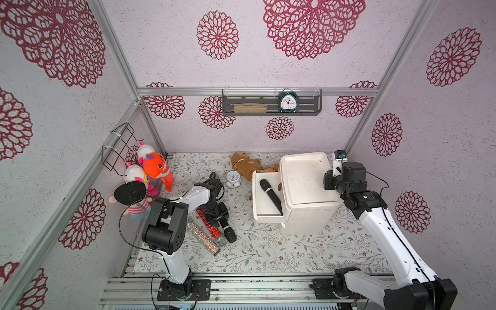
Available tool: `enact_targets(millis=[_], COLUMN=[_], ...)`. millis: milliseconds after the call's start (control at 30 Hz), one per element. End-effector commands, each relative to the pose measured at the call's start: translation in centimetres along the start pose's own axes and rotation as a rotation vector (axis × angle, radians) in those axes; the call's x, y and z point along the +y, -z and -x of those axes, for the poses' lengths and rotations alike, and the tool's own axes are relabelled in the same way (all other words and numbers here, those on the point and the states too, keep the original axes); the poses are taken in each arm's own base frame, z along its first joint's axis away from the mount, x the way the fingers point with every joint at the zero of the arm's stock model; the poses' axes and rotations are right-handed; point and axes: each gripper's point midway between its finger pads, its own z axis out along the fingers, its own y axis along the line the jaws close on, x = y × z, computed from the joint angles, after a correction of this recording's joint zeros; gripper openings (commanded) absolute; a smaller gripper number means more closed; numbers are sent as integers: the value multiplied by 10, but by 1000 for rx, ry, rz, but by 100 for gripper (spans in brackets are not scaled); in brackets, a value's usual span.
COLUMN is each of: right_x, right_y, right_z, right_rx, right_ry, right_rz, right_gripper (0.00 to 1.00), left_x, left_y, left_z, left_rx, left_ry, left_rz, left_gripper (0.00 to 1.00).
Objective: Take the microphone out of the drawer
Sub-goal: Place the microphone at the center of the board.
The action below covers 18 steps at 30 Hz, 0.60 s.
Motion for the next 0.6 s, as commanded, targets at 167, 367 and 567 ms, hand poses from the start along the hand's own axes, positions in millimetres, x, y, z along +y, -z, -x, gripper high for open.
enact_targets(millis=[167, 367, 567], right_x=[4, 4, 4], right_y=[8, 7, 8], right_z=[39, 36, 36], right_rx=[-146, -140, -139], right_ry=[-1, 1, 2], right_rz=[8, 8, 6], right_gripper=[0, 0, 0], left_x=[-15, -25, -41], left_y=[40, 68, 99], left_z=[20, 29, 36], left_rx=[-108, -166, -231], left_ry=[-52, -103, -156], left_rz=[-33, -40, -76], left_gripper=[60, 79, 97])
